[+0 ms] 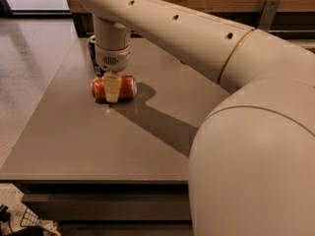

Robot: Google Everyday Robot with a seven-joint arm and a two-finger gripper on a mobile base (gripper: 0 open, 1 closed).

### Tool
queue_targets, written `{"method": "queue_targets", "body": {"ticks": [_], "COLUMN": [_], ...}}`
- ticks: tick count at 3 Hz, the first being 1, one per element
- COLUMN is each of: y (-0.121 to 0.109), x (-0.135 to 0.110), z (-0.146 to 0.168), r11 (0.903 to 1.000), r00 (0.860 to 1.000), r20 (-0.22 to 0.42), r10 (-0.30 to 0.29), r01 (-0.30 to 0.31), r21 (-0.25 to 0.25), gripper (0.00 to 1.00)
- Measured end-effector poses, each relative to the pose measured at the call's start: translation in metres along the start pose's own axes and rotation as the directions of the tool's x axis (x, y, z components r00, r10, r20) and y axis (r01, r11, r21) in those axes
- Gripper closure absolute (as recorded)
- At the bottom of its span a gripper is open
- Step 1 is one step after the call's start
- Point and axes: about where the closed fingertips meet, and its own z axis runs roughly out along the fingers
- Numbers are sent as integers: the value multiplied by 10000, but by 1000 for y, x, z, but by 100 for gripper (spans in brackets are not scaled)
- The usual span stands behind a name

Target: Place coke can upright

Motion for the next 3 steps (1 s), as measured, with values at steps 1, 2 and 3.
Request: {"method": "queue_targets", "body": {"ticks": [1, 2, 3], "y": [0, -1, -1], "x": [-1, -2, -2], "z": [2, 4, 5], "r11": [10000, 10000, 10000], "r00": [10000, 10000, 10000], "r20": [13, 25, 31], "r10": [-8, -16, -20], "r01": [8, 16, 20], "r21": [3, 3, 3], "gripper": [73, 96, 100]}}
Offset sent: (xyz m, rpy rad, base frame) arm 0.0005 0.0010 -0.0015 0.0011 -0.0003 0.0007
